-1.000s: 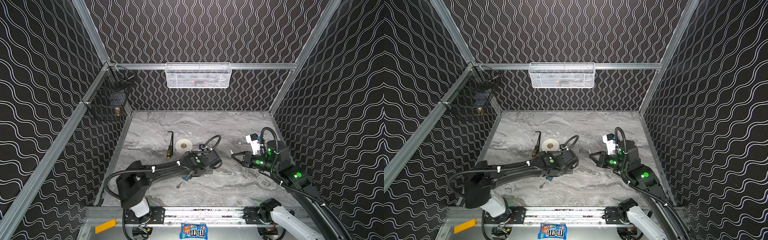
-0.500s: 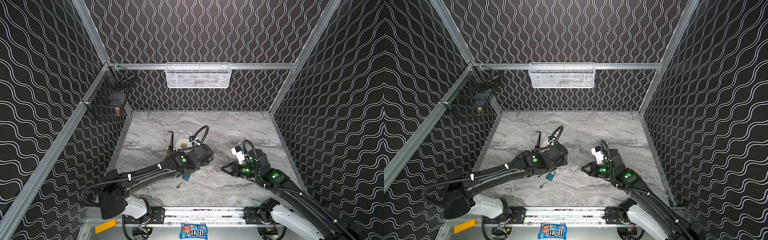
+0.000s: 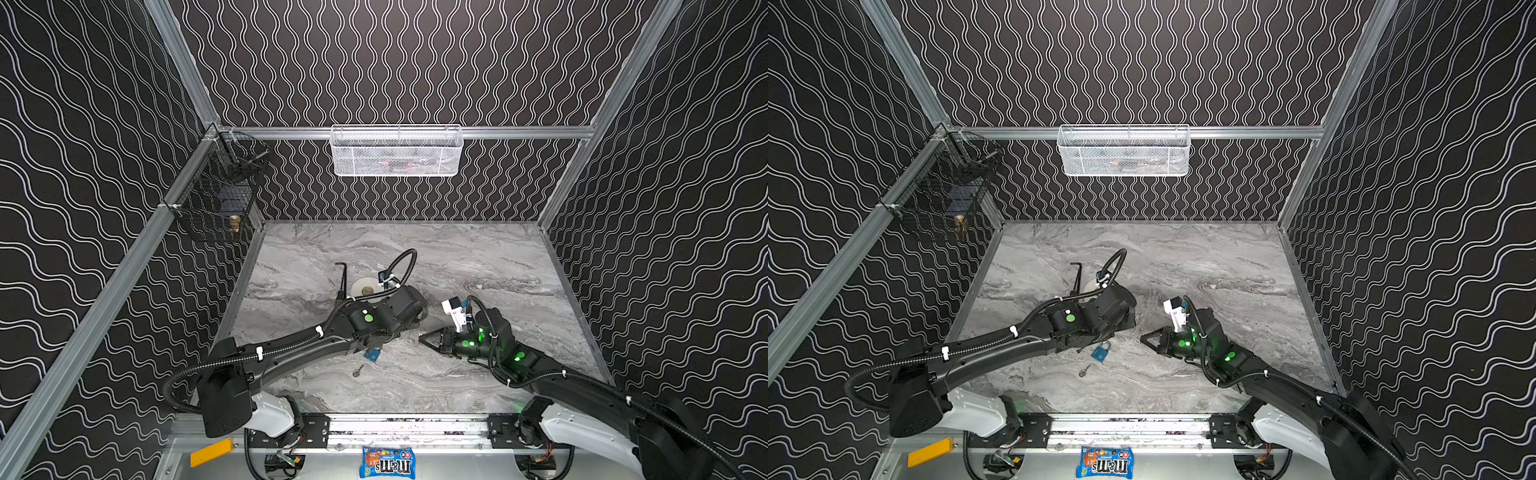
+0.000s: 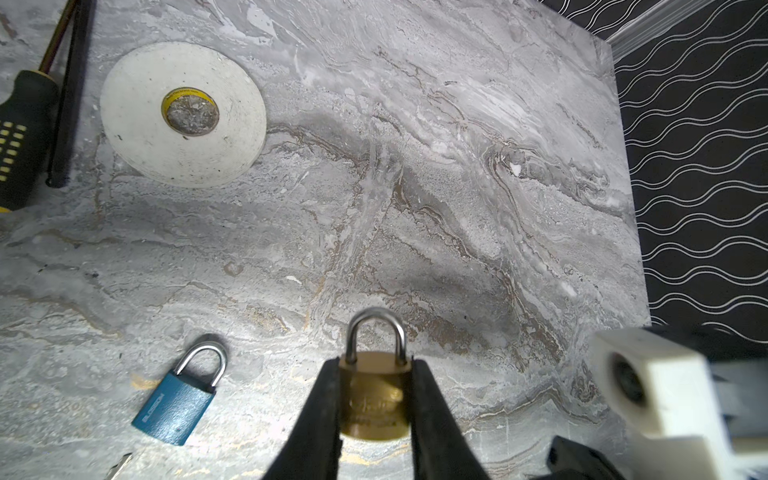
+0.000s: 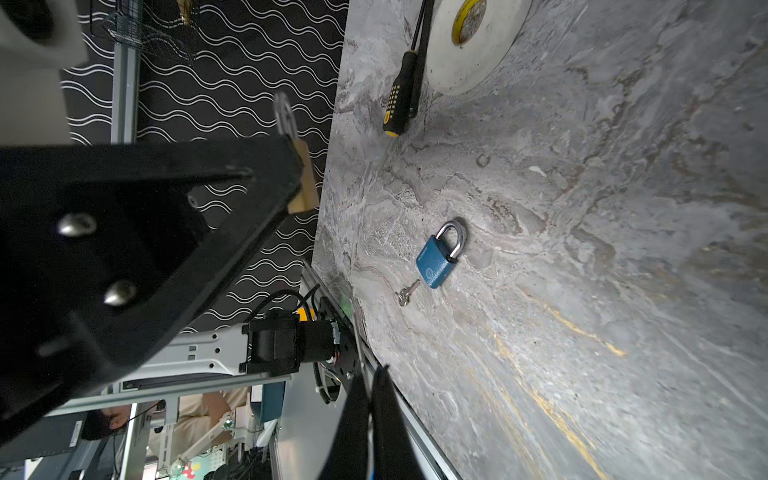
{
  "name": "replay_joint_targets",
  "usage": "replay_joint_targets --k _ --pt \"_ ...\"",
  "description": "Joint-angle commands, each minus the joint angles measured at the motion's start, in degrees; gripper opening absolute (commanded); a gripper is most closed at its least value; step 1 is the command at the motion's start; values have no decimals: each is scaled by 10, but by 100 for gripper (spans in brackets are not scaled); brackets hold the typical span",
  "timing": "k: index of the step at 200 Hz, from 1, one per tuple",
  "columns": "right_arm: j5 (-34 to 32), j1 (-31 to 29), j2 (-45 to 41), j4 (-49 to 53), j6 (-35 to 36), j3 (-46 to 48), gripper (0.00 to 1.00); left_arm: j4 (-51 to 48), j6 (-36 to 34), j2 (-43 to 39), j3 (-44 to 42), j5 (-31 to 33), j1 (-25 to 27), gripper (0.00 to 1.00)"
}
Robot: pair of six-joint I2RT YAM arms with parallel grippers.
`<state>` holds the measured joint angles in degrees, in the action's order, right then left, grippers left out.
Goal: Unlock with the key
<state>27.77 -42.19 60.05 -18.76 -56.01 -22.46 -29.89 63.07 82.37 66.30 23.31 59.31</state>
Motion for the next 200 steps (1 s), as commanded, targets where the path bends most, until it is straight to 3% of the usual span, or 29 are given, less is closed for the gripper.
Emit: replay_joint_targets --k 1,66,200 --pt "-23 -9 21 -78 -32 -6 0 2 11 -2 1 11 -1 4" --pt "-46 -34 77 -146 -60 -20 0 -8 8 -1 0 22 -1 5" --pt "-83 -49 114 -170 -63 -44 0 -17 16 -6 -5 29 -1 5"
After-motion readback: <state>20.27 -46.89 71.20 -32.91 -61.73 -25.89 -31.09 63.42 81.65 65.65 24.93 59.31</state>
